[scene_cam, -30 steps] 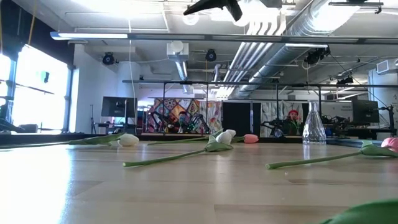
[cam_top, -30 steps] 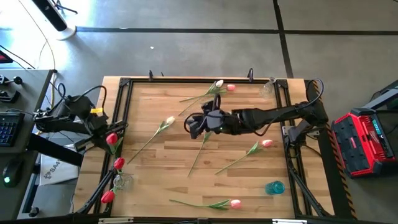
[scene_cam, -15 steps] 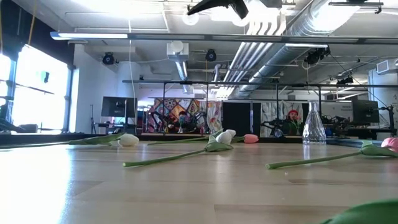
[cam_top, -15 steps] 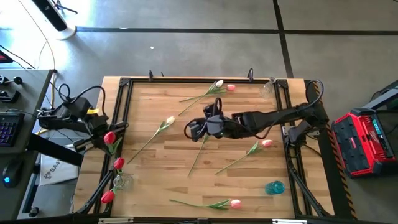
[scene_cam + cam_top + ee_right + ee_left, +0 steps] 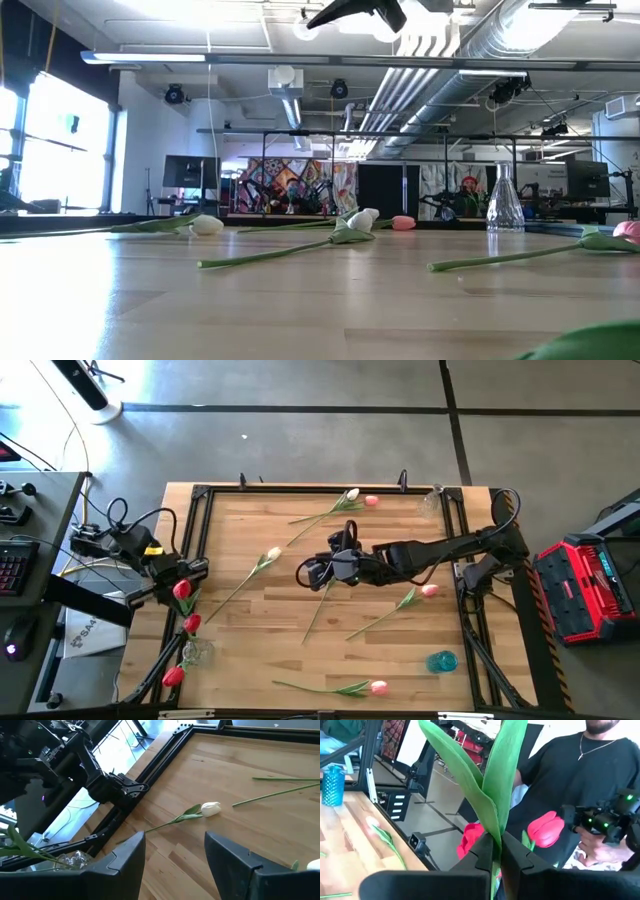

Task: Sort flowers into vase by color
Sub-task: Put the red tulip into the bottom transparent vase

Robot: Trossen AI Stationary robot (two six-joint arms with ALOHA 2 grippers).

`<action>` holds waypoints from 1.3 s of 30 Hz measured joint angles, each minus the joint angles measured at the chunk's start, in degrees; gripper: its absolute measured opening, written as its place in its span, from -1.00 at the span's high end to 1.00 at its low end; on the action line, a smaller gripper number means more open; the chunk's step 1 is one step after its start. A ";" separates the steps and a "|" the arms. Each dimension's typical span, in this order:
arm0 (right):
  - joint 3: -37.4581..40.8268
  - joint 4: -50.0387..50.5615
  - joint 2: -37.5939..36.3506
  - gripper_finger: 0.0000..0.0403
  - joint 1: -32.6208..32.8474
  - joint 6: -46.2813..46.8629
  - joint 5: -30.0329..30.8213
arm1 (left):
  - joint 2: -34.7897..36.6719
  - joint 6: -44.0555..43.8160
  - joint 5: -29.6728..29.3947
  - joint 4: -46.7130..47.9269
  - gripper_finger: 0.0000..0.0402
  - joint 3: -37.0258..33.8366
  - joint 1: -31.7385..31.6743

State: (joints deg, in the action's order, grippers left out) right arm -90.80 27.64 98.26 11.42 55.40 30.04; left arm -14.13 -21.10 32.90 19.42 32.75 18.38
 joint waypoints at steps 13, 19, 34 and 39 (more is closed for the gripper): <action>0.00 0.00 0.00 0.04 -0.13 -0.37 -2.62 | 0.02 2.22 -3.92 2.34 0.98 -2.45 4.69; 0.00 0.00 0.00 0.04 -0.13 -0.52 -4.24 | 0.02 -2.54 -4.00 3.27 0.87 -2.49 6.20; 0.02 0.00 0.00 0.04 -0.13 -1.42 -5.87 | 0.00 -9.64 -0.66 3.19 0.20 -2.49 6.24; 0.02 -0.01 0.00 0.04 -0.17 -1.42 -5.90 | 0.00 -11.17 2.01 1.19 0.15 -2.49 6.22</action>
State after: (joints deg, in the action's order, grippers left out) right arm -90.78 27.63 98.26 11.25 53.98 24.14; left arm -14.13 -32.27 34.91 20.61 30.26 24.60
